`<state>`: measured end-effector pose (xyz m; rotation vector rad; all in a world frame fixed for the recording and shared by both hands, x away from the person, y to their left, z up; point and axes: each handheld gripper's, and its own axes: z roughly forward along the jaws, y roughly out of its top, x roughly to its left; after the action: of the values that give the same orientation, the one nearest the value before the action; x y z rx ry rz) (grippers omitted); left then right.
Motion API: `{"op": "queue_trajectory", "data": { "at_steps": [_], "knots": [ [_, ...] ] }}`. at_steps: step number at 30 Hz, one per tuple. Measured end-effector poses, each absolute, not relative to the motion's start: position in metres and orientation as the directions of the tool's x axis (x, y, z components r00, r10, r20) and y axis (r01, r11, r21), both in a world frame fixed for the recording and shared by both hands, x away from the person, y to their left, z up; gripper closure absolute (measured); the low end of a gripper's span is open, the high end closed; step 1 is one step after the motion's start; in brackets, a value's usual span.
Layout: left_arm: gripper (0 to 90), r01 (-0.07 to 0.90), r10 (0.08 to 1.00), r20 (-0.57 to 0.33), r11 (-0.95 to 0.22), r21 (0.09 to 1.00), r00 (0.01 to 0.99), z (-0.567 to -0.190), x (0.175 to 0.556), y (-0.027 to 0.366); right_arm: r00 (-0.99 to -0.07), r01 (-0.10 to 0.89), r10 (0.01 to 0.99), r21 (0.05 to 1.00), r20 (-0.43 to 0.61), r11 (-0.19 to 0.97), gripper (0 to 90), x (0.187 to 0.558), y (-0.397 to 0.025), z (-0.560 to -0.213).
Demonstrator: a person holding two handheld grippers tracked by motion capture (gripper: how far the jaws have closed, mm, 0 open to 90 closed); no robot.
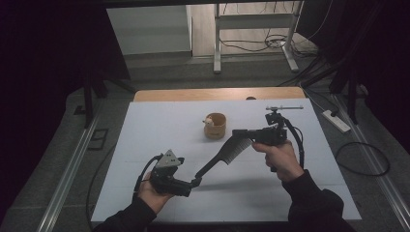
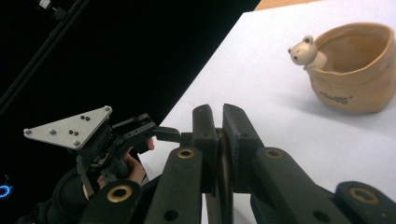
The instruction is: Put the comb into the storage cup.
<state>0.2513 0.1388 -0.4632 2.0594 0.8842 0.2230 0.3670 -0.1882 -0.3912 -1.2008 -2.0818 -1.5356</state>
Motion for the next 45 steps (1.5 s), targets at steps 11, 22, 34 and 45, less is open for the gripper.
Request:
{"op": "queue_trajectory", "data": {
  "at_steps": [11, 22, 34, 45],
  "knots": [
    [0.0, 0.536, 0.701, -0.157, -0.360, 0.764, 0.695, -0.466, 0.244, 0.164, -0.616, 0.732, 0.489, 0.678, 0.618, 0.064, 84.2, 0.372, -0.195, -0.387],
    [0.0, 0.556, 0.728, -0.178, -0.318, 0.767, 0.662, -0.470, 0.229, 0.192, -0.615, 0.712, 0.528, 0.700, 0.586, 0.054, 84.2, 0.380, -0.198, -0.384],
    [0.0, 0.582, 0.760, -0.191, -0.284, 0.762, 0.621, -0.473, 0.215, 0.213, -0.610, 0.702, 0.549, 0.711, 0.572, 0.038, 84.2, 0.390, -0.202, -0.380],
    [0.0, 0.608, 0.783, -0.211, -0.251, 0.753, 0.585, -0.476, 0.204, 0.230, -0.604, 0.690, 0.571, 0.724, 0.556, 0.025, 84.2, 0.400, -0.204, -0.373]
  ]
}}
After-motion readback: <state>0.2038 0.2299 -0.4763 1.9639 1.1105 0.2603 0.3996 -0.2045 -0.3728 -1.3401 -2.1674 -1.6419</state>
